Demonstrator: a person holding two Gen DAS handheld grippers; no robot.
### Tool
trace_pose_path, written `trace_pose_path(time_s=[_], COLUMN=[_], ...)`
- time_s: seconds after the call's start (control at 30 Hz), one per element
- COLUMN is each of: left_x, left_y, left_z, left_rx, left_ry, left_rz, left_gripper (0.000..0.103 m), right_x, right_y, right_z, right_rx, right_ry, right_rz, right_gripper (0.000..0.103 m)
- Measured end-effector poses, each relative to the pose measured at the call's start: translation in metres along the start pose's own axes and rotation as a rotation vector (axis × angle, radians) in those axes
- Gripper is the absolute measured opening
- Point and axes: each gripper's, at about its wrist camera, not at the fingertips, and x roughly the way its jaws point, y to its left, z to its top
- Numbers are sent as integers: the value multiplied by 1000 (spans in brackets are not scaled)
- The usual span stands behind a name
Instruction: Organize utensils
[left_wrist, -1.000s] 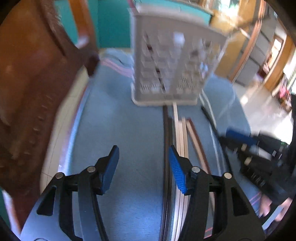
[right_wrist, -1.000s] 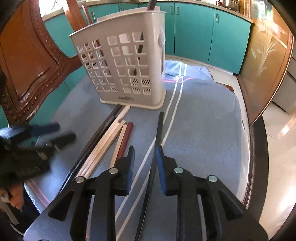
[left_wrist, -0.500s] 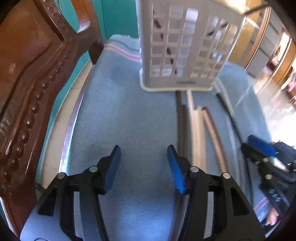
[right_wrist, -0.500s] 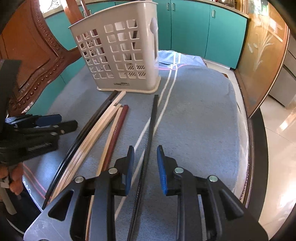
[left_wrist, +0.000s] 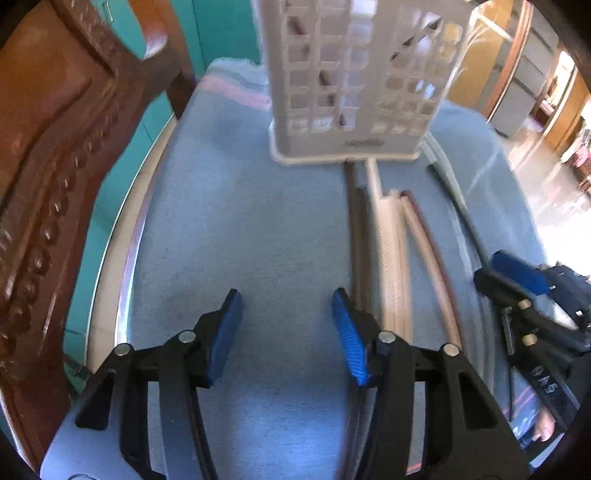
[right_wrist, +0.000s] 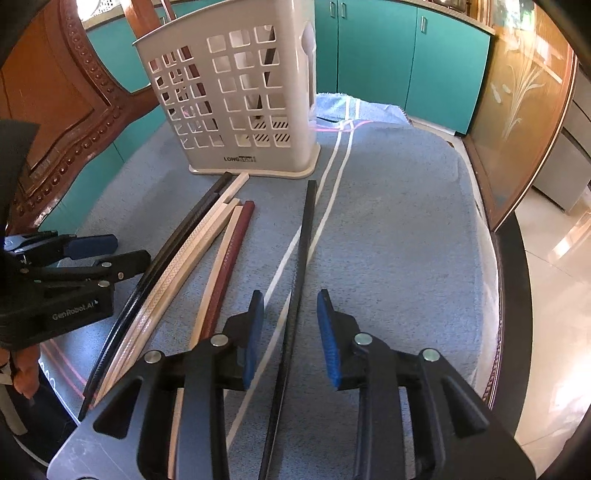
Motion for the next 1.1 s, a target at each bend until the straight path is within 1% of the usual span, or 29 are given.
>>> trace_pose_path(time_s=[0.13,0.23,0.33,0.4,0.5,0.53,0.6,0.63,0.67,0.7,0.73,0.77,0.97,1.07,1.1], left_x=[-4,-13,-18,-15,-13,-11,-9,-11,-12,-13,-14,-13,-14,-25,-33], left_y=[4,5,-2,-9,-15,-16,-18,-19,-18,-18,-18,-17,6,17,18], left_z=[-3,-4,-5,-9,-12,-13,-13,-14,-15,-16,-15,-13,-3,1,-4], left_rx=[-5,-11,17,45,62,64,68,67,64,60,56,48,2,-18,-25], left_ry=[-8,-36,-43,-23,-19,-5,-10,-10,-11,-14,-14,-15,-21,-37,-42], left_rz=[-16,-60,-85,-76,-72,-58,-44,-46,-49,-46,-46,-50,-76,-125,-145], left_gripper=[52,52,52,52,55,53,50,44,34,28,18,13,12,12,12], right_x=[0,2,2,2,2,2,2,2,2,2,2,2,1,-1,-2], right_y=[0,2,5,6,6,7,7,7,7,7,7,7,6,2,0], right_z=[0,0,0,0,0,0,0,0,-1,-1,-1,-1,-1,-1,-1], right_rx=[2,-11,-26,-29,-28,-28,-29,-29,-29,-29,-29,-30,-22,-3,10], right_ry=[-1,0,-5,-5,-6,-6,-6,-6,-6,-7,-7,-7,-5,-2,-1], right_rz=[4,-6,-22,-27,-26,-26,-27,-27,-28,-28,-29,-29,-24,-19,-14], right_gripper=[30,31,31,31,31,31,31,31,31,31,31,31,31,31,31])
